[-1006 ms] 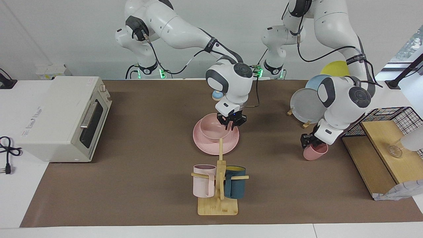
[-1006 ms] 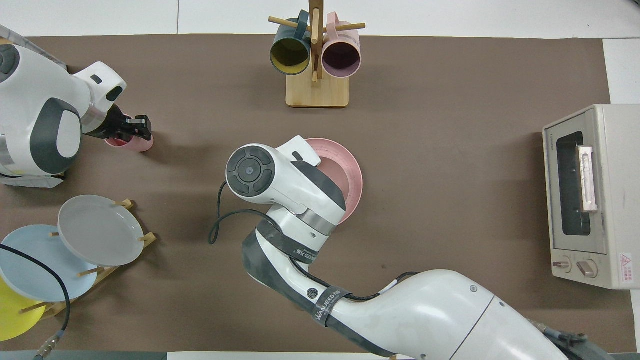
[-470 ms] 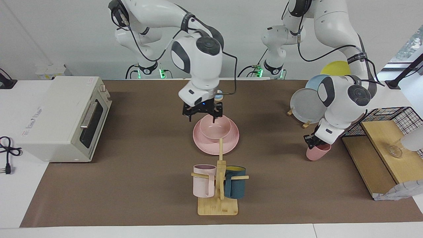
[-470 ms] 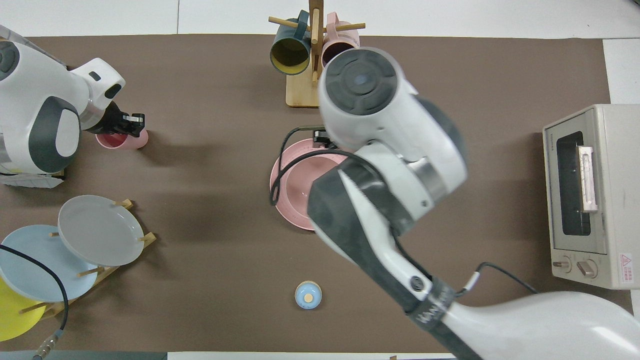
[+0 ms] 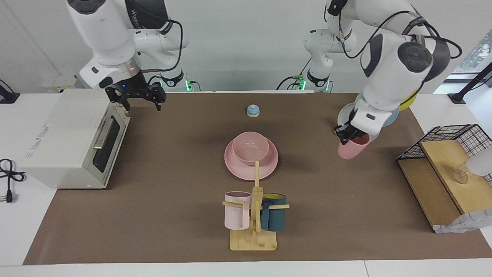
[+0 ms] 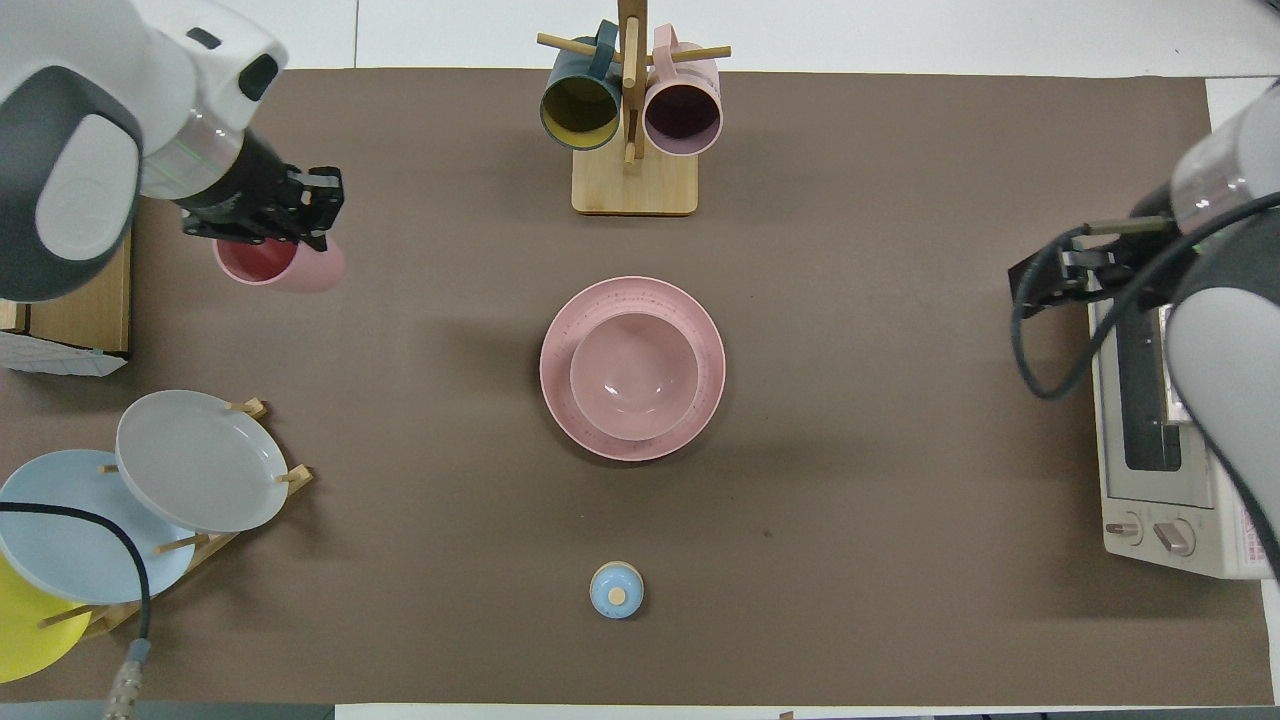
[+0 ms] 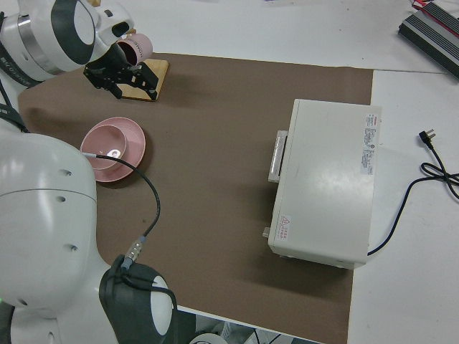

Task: Organize tableware
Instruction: 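Lift the pink cup toward the plate while the right gripper withdraws, then lower the pink cup into the bowl and open the left gripper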

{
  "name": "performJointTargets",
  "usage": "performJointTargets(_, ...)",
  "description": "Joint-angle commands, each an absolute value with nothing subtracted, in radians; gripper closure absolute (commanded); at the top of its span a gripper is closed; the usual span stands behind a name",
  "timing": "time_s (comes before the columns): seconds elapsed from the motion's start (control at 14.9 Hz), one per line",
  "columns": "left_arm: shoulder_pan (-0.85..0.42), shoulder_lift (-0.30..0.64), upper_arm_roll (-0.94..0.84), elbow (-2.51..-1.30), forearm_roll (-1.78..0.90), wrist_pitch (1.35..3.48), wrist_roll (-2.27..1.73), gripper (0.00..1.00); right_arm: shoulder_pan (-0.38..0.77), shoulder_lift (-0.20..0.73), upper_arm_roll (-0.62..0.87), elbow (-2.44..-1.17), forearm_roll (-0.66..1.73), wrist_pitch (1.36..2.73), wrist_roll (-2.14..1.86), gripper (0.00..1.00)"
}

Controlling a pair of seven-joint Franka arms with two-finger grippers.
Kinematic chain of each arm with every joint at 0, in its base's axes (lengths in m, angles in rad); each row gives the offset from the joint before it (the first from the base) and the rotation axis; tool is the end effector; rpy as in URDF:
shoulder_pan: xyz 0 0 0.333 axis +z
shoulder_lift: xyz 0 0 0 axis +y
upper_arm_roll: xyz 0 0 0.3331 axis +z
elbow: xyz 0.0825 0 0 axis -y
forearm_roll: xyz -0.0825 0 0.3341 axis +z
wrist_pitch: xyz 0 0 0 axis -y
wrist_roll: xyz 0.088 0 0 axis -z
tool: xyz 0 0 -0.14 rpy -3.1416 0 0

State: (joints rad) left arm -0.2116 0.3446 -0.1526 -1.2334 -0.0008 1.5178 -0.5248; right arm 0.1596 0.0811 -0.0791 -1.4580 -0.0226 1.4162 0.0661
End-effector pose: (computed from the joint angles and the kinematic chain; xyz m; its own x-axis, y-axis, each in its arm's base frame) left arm 0.5697 -0.1993 0.5556 0.9833 0.1661 -0.0749 0.1678 -0.9857 0.0169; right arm 0.5091 0.0395 0.6018 0.9927 0.0098 -0.1201 0.0144 -0.9992 0.0370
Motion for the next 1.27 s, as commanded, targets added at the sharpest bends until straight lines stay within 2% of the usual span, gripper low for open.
performJointTargets(0.0,-0.383,0.431,-0.141,-1.101,-0.038,1.497,-0.803,1.0,0.138,0.04,-0.097,-1.506,-0.005,1.402,0.008,0.0)
performJointTargets(0.13,-0.477,0.436,-0.138,-1.12,-0.051,1.58,-0.92,1.0,0.133,0.041,-0.095,-1.508,-0.005,1.408,0.015,0.0)
performJointTargets(0.4,-0.561,0.431,-0.137,-1.308,-0.046,1.773,-1.014,1.0,0.121,0.023,-0.112,-1.554,-0.003,1.436,0.003,0.0)
performJointTargets(0.6,-0.577,0.452,-0.135,-1.328,-0.045,1.786,-1.025,1.0,0.092,-0.014,-0.117,-1.626,-0.003,1.437,-0.049,0.0)
performJointTargets(1.21,-0.611,0.505,-0.135,-1.381,-0.046,1.859,-1.075,1.0,0.068,-0.009,-0.117,-1.623,-0.003,1.474,-0.052,0.0)
